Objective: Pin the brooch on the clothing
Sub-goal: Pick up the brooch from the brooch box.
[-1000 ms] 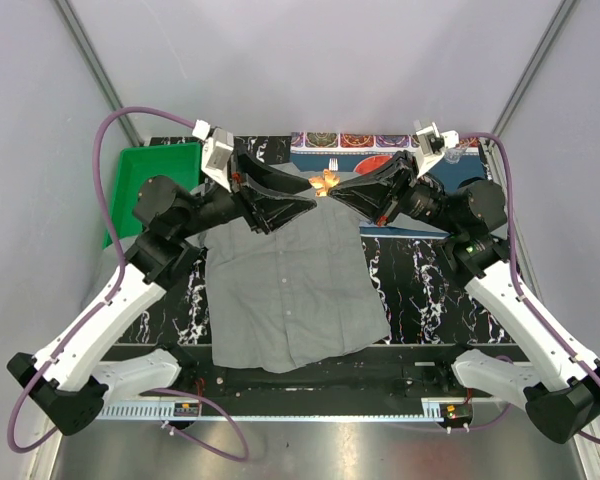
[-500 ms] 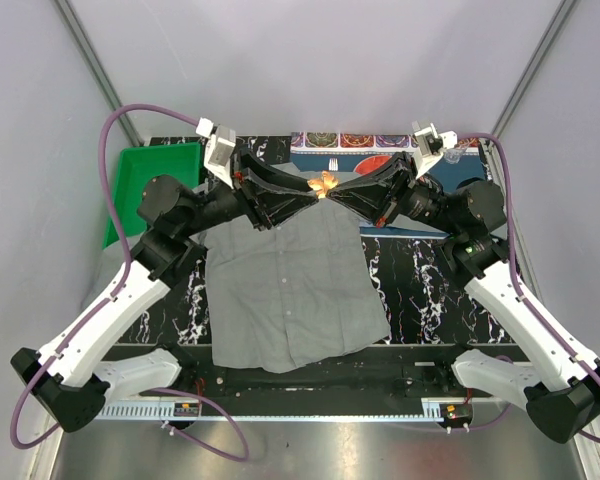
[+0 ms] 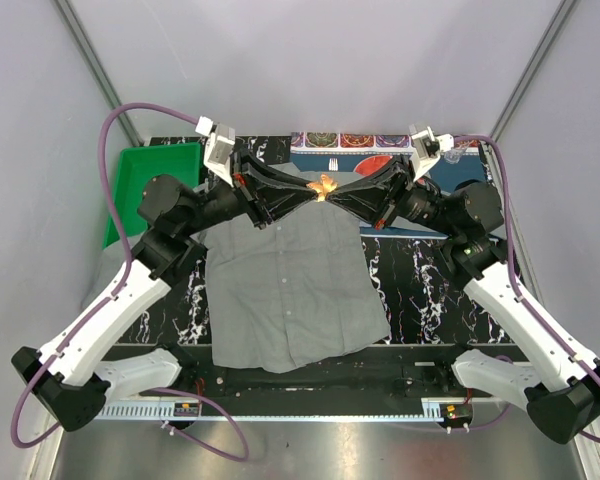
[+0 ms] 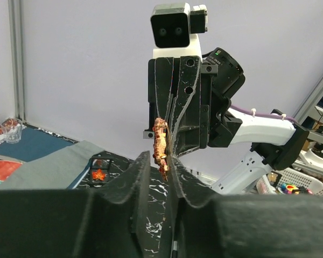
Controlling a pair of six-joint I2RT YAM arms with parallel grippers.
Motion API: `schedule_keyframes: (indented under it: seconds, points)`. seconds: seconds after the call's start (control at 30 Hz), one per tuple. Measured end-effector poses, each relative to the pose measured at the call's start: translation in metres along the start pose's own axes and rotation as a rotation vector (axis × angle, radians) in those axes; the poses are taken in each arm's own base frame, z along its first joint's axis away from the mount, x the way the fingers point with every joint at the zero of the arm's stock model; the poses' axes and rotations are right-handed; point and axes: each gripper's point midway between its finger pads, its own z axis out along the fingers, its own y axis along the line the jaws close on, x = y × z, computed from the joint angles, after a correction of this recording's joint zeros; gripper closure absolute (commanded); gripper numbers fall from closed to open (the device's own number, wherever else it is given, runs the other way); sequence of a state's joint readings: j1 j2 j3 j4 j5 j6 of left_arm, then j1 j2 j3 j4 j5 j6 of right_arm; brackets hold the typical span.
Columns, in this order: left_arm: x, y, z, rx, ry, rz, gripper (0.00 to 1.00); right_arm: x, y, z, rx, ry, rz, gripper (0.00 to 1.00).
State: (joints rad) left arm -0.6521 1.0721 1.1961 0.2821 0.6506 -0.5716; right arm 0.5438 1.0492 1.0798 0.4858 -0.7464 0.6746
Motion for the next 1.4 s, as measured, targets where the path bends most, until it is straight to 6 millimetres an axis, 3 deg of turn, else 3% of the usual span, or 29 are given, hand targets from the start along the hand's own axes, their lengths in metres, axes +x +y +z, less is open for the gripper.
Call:
schedule_keyframes:
  seconds: [0.07,0.13,0.2,0.23,0.37,0.4,0.5,0.67,0.73,0.8,0.93,1.0,1.13,1.3,1.4]
  points:
    - [0.001,0.002,0.001,-0.004,0.002,-0.002,0.99,0.001,0.000,0.000,0.000,0.002,0.002,1.00]
    - [0.002,0.002,0.001,-0.008,0.004,-0.008,1.00,0.002,-0.001,0.000,0.001,0.002,-0.001,1.00]
    - [0.002,0.003,0.000,-0.011,0.005,-0.010,1.00,0.002,-0.001,0.000,0.001,0.001,-0.005,0.78]
    - [0.002,0.003,0.000,-0.012,0.006,-0.011,1.00,0.003,-0.002,0.000,0.002,0.002,-0.008,0.62]
    - [0.007,0.014,-0.005,-0.063,0.032,0.007,1.00,0.011,-0.005,-0.002,0.014,0.017,0.004,0.29]
    - [0.009,0.021,-0.008,-0.090,0.043,0.023,1.00,0.014,-0.006,-0.003,0.021,0.022,0.010,0.17]
    - [0.012,0.044,-0.019,-0.204,0.105,0.122,1.00,0.022,-0.011,-0.011,0.076,0.043,0.006,0.09]
    - [0.014,0.078,-0.049,-0.408,0.265,0.491,1.00,0.034,-0.019,-0.031,0.195,0.085,-0.032,0.10]
    - [0.022,0.088,-0.063,-0.467,0.366,0.704,1.00,0.042,-0.028,-0.035,0.232,0.118,-0.039,0.16]
    - [0.040,0.097,-0.076,-0.499,0.495,0.947,1.00,0.051,-0.042,-0.036,0.280,0.160,-0.031,0.19]
    - [0.082,0.115,-0.101,-0.486,0.828,1.214,1.00,0.066,-0.081,-0.028,0.379,0.236,-0.005,0.24]
    - [0.091,0.126,-0.107,-0.495,0.961,1.281,1.00,0.079,-0.096,-0.028,0.413,0.268,0.020,0.27]
    - [0.094,0.136,-0.112,-0.518,1.118,1.338,1.00,0.091,-0.104,-0.031,0.413,0.260,0.015,0.29]
    - [0.075,0.132,-0.109,-0.562,1.149,1.308,1.00,0.106,-0.109,-0.030,0.382,0.229,-0.002,0.27]
    - [0.058,0.126,-0.096,-0.599,1.113,1.235,1.00,0.114,-0.112,-0.024,0.359,0.217,-0.032,0.24]
